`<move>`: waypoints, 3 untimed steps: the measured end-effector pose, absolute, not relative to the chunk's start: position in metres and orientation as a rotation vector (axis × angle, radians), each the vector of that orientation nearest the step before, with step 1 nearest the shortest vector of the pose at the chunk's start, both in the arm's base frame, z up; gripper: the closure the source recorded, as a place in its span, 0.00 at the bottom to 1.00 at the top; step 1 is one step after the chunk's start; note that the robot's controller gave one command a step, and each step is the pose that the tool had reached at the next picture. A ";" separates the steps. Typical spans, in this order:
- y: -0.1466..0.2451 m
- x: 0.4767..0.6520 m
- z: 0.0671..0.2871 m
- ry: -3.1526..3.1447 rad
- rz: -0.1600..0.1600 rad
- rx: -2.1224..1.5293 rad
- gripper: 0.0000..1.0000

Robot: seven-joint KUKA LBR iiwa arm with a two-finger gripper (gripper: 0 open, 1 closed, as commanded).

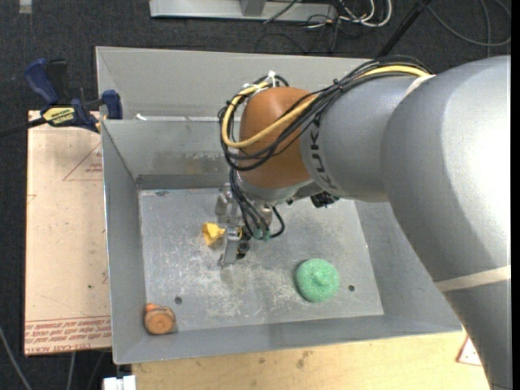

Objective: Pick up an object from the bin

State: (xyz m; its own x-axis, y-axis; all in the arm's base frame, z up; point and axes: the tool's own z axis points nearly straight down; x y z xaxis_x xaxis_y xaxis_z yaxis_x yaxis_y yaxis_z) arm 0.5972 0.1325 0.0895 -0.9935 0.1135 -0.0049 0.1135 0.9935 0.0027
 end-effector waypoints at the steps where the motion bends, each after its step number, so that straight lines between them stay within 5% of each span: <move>1: 0.132 0.610 0.070 3.135 0.003 0.161 1.00; 3: 0.131 0.609 0.074 3.139 0.001 0.162 1.00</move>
Offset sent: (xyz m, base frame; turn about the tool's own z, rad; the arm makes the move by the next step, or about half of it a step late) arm 0.0000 0.0000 0.0000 0.0000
